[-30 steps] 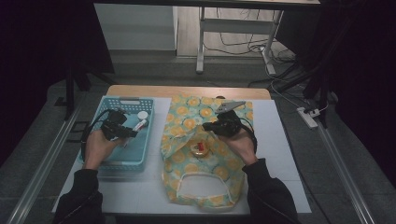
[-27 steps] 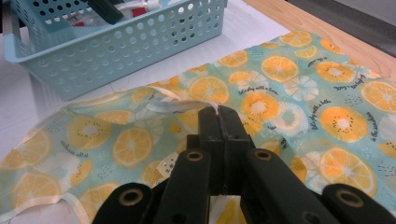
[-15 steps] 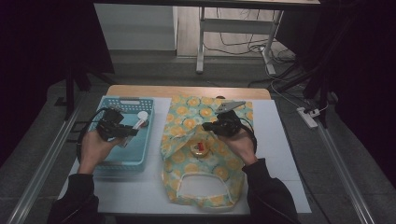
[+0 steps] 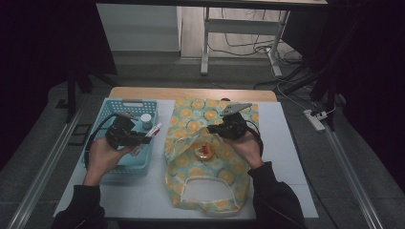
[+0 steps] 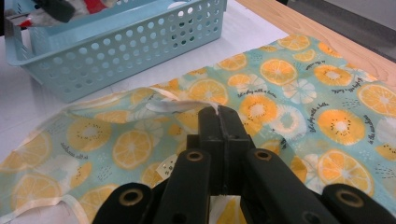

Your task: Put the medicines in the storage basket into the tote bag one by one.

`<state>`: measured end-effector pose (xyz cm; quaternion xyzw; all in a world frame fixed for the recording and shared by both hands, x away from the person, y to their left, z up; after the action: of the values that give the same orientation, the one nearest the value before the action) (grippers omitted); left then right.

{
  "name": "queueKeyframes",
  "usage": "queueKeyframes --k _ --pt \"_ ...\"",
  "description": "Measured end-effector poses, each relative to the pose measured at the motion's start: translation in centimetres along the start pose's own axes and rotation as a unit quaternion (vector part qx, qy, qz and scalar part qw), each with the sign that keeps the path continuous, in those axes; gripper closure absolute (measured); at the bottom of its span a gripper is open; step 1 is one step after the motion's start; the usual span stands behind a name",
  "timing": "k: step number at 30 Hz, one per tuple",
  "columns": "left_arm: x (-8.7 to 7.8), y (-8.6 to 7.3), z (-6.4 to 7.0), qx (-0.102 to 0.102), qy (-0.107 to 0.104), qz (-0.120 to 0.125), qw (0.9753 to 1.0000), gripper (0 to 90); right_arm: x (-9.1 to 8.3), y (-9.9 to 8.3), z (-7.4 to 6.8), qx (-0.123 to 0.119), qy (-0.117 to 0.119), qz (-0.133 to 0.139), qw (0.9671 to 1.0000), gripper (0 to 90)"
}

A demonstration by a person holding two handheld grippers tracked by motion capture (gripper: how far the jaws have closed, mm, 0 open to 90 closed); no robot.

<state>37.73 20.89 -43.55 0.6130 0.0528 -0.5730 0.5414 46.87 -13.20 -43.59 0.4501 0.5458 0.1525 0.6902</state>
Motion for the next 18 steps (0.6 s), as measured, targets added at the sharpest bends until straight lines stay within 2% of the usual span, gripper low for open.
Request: queueKeyframes --k 8,18 --pt "1.4 0.7 2.3 0.026 -0.027 -0.012 0.9992 73.4 0.0 0.0 0.0 0.000 0.000 0.000 1.0000 90.0" --pt "2.9 1.5 4.4 0.047 -0.050 -0.017 0.9975 73.3 0.0 0.0 -0.1 -0.001 0.000 0.000 1.0000 90.0"
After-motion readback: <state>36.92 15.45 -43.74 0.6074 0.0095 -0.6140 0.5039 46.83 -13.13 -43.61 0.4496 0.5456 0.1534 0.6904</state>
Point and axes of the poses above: each handheld gripper's, and its own axes: x roughly forward along the jaws, y roughly out of its top, z roughly to its right, the point moved 1 cm from there along x, roughly forward along the jaws, and after that the axes turned 3 degrees about -y, right-handed, at the moved point
